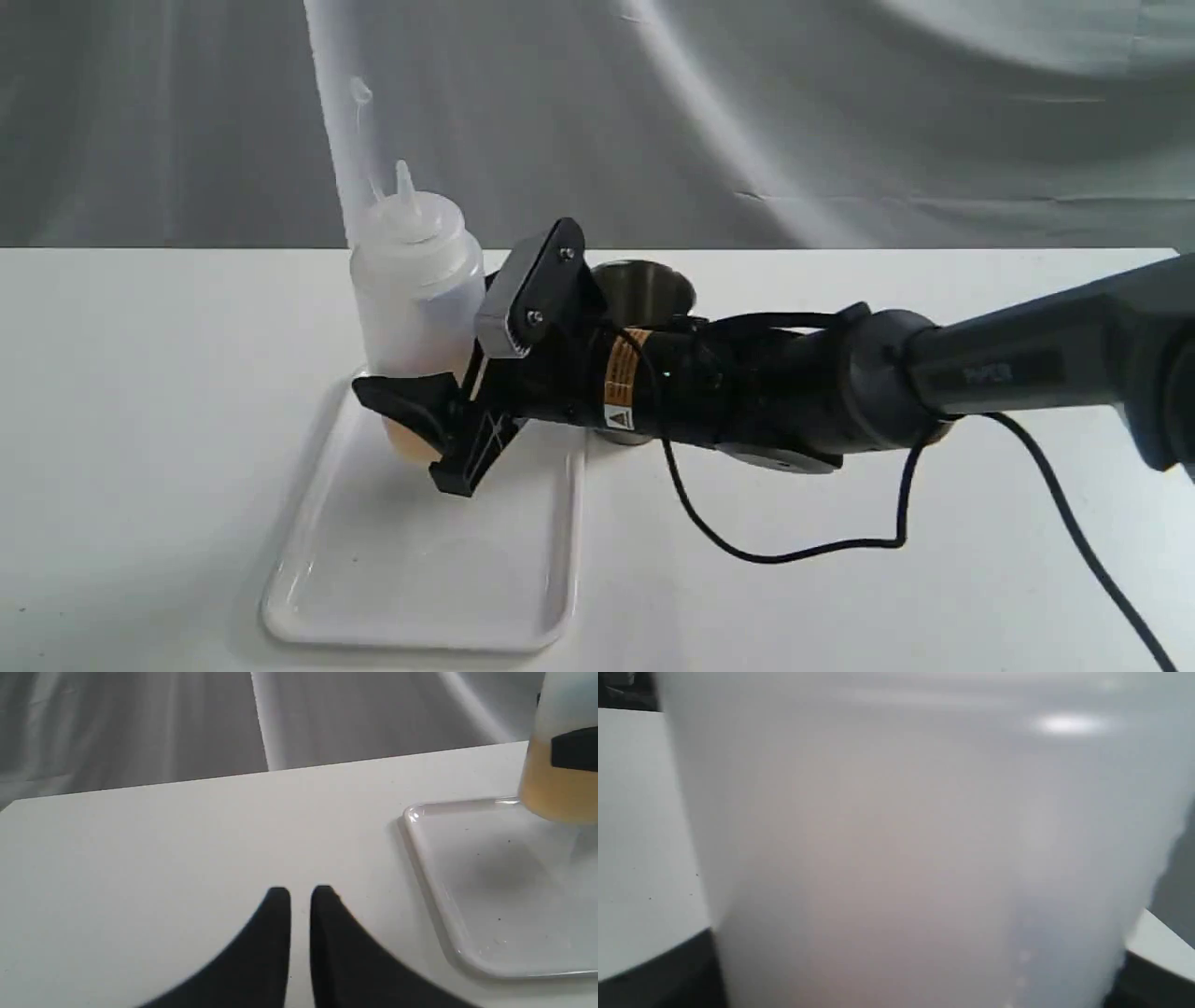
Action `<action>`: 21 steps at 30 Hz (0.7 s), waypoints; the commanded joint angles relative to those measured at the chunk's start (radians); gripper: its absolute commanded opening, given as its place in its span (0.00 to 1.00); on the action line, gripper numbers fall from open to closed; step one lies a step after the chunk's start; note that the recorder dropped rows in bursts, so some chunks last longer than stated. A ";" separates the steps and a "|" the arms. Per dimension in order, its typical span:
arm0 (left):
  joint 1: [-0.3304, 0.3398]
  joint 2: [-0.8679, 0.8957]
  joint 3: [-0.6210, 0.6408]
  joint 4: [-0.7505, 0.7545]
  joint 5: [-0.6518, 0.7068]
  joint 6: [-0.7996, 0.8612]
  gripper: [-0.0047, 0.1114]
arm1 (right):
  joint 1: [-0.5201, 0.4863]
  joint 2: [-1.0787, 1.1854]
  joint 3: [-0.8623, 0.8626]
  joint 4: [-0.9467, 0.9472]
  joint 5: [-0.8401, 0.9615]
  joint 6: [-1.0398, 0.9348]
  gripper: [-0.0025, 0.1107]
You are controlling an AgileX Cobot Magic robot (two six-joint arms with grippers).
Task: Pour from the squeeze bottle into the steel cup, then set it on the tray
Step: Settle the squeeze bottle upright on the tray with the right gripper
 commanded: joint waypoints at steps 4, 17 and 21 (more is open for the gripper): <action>0.003 -0.005 0.004 0.001 -0.007 -0.003 0.11 | 0.013 0.016 0.003 0.051 -0.028 -0.040 0.02; 0.003 -0.005 0.004 0.001 -0.007 -0.003 0.11 | 0.024 0.061 0.003 0.133 -0.034 -0.140 0.02; 0.003 -0.005 0.004 0.001 -0.007 -0.003 0.11 | 0.024 0.076 0.003 0.147 -0.034 -0.140 0.02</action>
